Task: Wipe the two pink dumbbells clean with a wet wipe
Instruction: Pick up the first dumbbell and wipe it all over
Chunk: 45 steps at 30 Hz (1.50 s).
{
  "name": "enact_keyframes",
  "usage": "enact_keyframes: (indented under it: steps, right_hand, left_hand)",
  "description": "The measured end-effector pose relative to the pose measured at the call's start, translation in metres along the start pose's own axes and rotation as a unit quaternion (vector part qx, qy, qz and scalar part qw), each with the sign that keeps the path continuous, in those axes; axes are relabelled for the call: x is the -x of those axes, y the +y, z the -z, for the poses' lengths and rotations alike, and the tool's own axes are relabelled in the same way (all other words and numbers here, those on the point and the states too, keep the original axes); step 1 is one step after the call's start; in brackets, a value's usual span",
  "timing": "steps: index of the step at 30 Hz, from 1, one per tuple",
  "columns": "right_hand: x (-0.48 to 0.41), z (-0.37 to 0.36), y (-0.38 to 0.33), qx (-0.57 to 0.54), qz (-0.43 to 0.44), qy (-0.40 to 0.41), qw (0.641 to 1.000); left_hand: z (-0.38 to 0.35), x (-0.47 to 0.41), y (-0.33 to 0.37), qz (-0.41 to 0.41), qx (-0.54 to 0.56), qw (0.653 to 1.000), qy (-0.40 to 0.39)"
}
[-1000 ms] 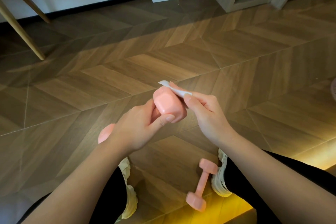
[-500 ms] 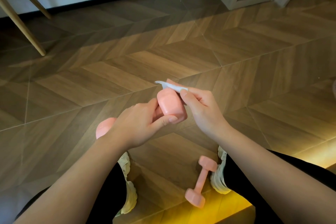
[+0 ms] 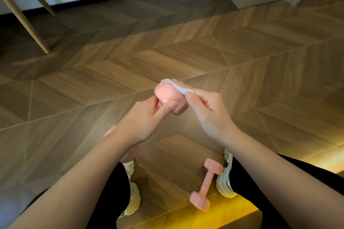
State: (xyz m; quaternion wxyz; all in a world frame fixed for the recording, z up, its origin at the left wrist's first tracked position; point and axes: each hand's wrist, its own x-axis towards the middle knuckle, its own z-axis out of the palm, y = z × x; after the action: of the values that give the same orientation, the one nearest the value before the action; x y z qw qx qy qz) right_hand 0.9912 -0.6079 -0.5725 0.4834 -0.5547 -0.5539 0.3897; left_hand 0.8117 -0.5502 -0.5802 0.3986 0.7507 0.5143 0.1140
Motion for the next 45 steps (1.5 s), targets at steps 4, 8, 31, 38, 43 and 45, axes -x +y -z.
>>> enact_keyframes:
  steps: [4,8,31,38,43,45]
  right_hand:
    - [0.007,0.000,-0.003,0.015,0.055,-0.005,0.998]
    - [0.001,0.000,0.001,0.023,0.056,0.013,0.998]
    - [0.000,0.003,0.004,-0.022,-0.020,0.014,0.999]
    - [-0.003,0.006,0.005,-0.047,-0.134,-0.082,0.986]
    - [-0.006,0.008,0.009,-0.095,-0.260,-0.166,0.946]
    - [-0.004,0.007,0.011,-0.087,-0.273,-0.172,0.943]
  left_hand:
    - [0.003,0.001,0.001,0.017,0.039,0.999,0.013]
    - [0.001,0.002,0.005,0.017,0.087,0.996,0.024]
    - [0.010,0.003,-0.003,-0.096,0.023,0.995,0.005]
    - [0.006,0.004,-0.008,-0.127,-0.221,0.966,-0.036]
    - [0.009,0.002,-0.010,-0.143,-0.250,0.956,-0.047]
    - [0.008,0.002,-0.013,-0.144,-0.242,0.958,-0.054]
